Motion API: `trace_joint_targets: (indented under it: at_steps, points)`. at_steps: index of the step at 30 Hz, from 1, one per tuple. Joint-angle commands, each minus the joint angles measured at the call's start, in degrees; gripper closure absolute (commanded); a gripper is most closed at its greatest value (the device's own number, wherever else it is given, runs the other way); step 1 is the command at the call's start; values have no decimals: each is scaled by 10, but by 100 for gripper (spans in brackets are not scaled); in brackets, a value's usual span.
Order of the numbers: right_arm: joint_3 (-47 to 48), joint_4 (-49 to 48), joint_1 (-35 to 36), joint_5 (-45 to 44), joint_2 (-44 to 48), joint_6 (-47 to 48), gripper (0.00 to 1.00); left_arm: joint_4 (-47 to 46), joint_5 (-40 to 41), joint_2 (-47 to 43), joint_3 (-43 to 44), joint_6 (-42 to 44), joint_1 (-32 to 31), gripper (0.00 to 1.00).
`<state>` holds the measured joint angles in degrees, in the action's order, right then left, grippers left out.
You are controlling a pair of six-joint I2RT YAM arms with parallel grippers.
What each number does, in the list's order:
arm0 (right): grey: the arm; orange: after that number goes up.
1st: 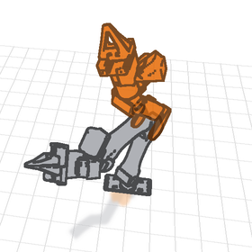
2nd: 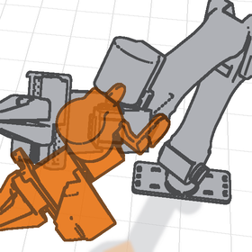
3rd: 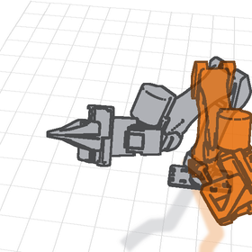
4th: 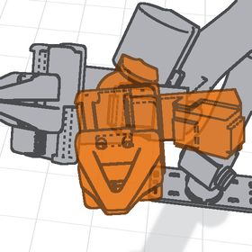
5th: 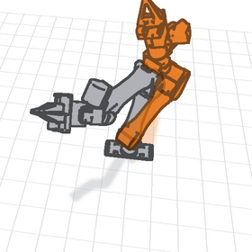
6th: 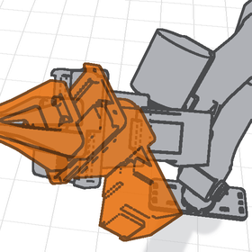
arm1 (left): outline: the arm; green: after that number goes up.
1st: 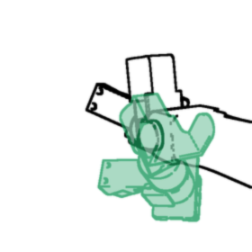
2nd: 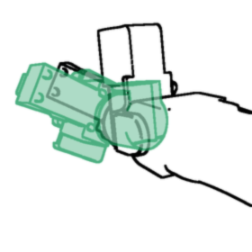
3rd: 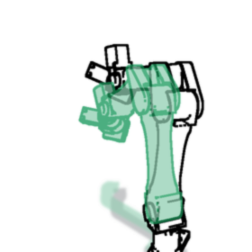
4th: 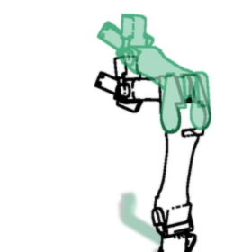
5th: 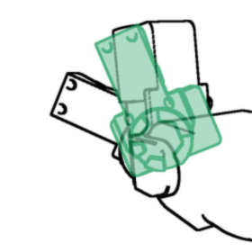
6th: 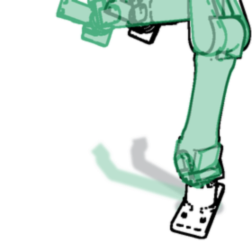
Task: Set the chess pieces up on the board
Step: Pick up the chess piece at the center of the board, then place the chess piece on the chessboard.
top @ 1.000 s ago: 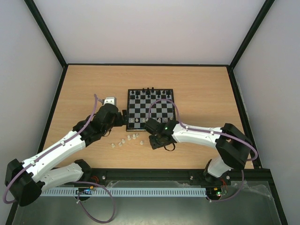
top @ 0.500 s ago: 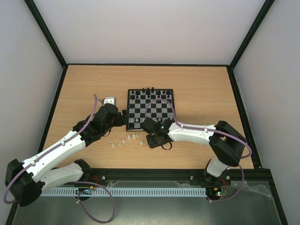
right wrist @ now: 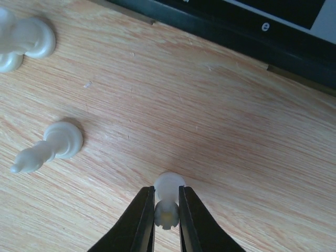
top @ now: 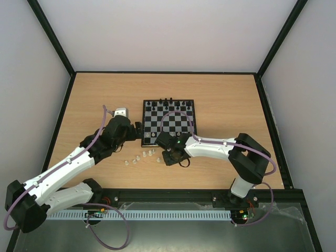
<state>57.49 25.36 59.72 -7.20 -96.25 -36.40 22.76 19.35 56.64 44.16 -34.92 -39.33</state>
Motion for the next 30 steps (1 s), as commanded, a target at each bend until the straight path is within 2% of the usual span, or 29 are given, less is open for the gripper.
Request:
trace_joint_targets:
  at_steps: [1, 7, 14, 20, 30]
  points:
    - [13, 20, 5, -22, 0, -3, 88, 11, 1, -8, -5, 2, 5, 1]
    - [20, 49, -10, -64, 48, -7, 89, 14, 1, -15, -4, 4, 11, 1]
    - [18, 78, -115, -70, 107, 34, 88, 12, -6, -12, -4, 6, 15, 1]
    - [25, 80, -184, -57, 89, 64, 88, 11, -7, -8, -1, 7, 17, 0]
    - [31, 67, -213, -50, 42, 81, 88, 10, -8, 2, 0, 8, 19, 1]
